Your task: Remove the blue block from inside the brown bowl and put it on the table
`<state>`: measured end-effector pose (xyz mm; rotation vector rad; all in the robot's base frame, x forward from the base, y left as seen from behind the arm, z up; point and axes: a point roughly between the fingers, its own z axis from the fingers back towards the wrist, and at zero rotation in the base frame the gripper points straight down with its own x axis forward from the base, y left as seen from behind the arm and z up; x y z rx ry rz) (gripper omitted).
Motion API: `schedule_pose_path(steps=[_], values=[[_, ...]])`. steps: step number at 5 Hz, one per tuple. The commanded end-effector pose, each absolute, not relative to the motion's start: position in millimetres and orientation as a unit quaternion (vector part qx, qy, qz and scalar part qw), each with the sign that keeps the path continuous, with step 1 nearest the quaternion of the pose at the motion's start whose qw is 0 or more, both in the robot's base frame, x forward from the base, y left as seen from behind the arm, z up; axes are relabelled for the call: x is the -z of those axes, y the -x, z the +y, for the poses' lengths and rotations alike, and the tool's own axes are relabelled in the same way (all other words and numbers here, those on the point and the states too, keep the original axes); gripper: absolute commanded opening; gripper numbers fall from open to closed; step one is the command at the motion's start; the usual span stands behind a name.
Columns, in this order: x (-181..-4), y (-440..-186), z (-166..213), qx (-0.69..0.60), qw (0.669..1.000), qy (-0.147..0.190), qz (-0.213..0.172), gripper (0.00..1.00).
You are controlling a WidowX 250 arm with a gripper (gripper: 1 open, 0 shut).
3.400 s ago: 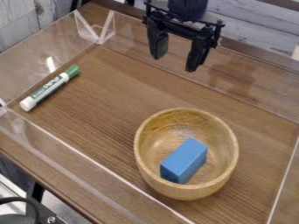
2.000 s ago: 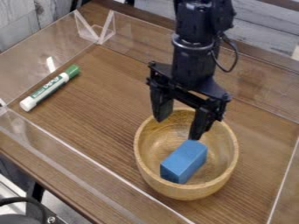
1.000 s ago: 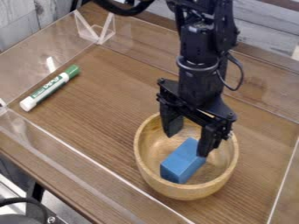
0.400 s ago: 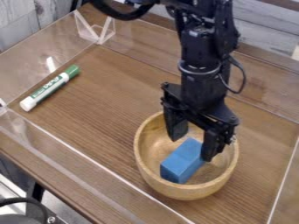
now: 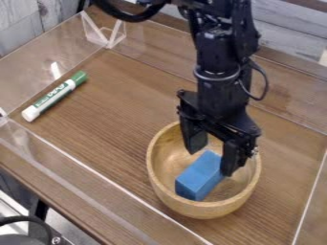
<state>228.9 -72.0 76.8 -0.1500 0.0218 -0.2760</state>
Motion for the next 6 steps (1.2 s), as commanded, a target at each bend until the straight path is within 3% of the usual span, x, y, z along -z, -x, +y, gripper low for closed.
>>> schedule_pose_path(steps=[1,3,6], values=[[-90.2,-234,-71,0.140,0.987,0.080,-0.020,1.00],[-91.0,-235,-69,0.141,0.986,0.086,-0.024,1.00],[-72.8,-234,-68,0.145,0.985,0.087,-0.025,1.00]])
